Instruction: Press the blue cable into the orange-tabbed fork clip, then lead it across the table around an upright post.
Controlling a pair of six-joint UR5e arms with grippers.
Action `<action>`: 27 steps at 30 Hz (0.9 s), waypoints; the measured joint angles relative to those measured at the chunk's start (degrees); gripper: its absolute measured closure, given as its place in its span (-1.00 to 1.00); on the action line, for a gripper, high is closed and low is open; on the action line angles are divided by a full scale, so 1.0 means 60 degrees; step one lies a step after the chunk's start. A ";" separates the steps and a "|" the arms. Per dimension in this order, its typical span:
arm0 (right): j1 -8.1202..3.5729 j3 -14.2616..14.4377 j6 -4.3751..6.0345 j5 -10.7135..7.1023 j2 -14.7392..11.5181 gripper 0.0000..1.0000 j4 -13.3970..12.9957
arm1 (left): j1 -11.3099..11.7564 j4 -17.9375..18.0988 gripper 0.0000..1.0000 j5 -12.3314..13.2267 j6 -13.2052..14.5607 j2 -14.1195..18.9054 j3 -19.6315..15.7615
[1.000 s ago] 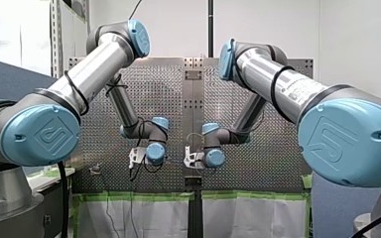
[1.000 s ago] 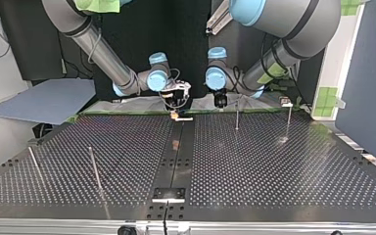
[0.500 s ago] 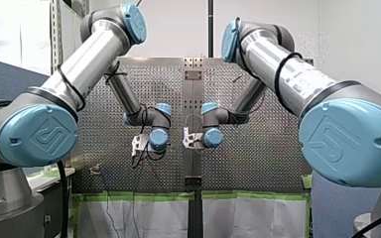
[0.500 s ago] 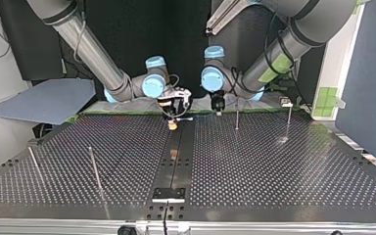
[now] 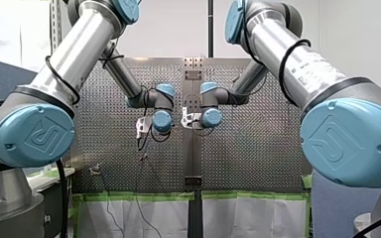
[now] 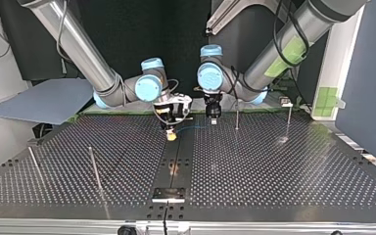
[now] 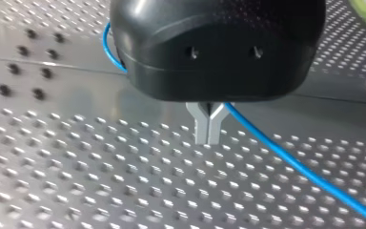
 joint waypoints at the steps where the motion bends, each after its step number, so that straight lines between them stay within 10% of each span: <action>1: 0.0000 0.0000 0.0002 0.0003 -0.0070 1.00 0.0012 | -0.0019 0.0018 1.00 0.0003 0.0039 0.0089 0.0002; 27: -0.0133 0.0000 -0.0023 0.0054 -0.1132 1.00 0.0139 | -0.0415 -0.0703 1.00 -0.0006 0.0091 0.0593 0.1055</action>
